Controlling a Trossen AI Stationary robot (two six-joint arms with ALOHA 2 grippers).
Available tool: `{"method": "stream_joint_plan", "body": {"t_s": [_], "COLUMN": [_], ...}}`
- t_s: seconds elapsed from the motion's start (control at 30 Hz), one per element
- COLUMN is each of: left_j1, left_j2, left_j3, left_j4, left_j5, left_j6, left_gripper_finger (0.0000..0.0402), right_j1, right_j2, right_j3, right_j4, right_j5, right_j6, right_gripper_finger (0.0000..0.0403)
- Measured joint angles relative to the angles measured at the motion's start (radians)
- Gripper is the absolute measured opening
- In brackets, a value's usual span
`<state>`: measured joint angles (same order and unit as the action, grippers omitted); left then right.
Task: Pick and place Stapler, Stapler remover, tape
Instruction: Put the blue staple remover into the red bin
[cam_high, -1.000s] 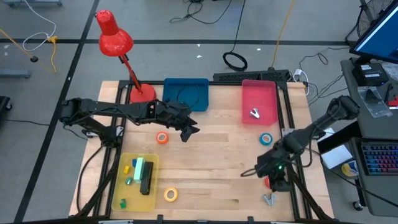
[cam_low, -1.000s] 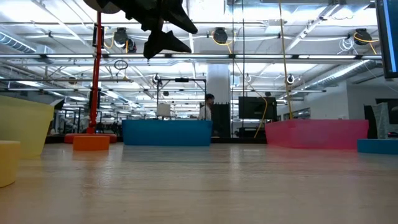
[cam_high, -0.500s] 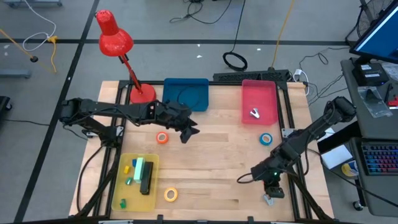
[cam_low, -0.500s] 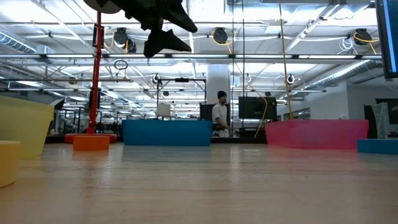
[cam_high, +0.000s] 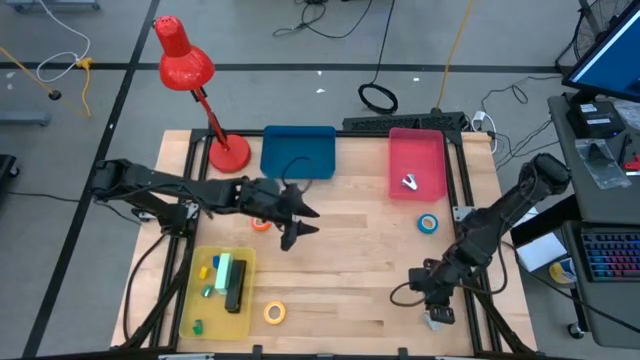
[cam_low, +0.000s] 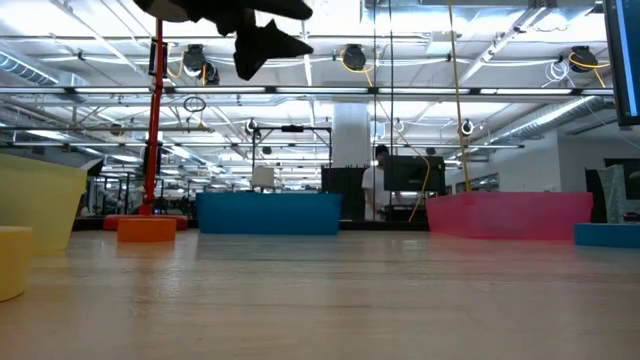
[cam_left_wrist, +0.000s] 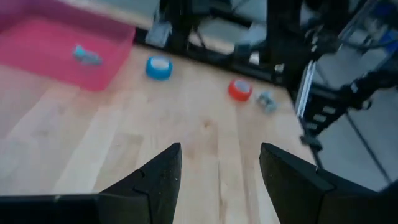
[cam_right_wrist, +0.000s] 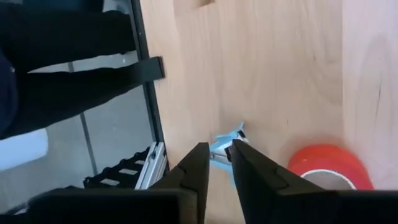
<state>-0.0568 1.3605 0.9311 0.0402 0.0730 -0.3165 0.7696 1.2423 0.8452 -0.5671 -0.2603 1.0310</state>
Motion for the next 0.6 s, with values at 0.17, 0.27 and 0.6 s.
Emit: {"method": "stream_joint_plan", "body": {"t_s": [0.17,0.27,0.6], "left_j1": [-0.049,-0.107,-0.199], "left_j2": [-0.144,-0.239,-0.588], "left_j3": [-0.201,-0.317,-0.574], "left_j4": [0.198,0.285,0.264], "left_j5": [-0.036,-0.1,-0.189], "left_j6": [0.001,0.001,0.005], "left_gripper_finger": [0.0216,0.0216,0.0216], "right_j1": [0.052,0.063,0.076], "right_j2": [0.0,0.0,0.0], "right_j3": [-0.001,-0.001,-0.047], "right_j4": [0.0,-0.001,0.064], "right_j5": [0.029,0.027,0.025], "right_j6": [0.055,0.099,0.275], "right_gripper_finger": [0.0018,0.0003,0.0079]}}
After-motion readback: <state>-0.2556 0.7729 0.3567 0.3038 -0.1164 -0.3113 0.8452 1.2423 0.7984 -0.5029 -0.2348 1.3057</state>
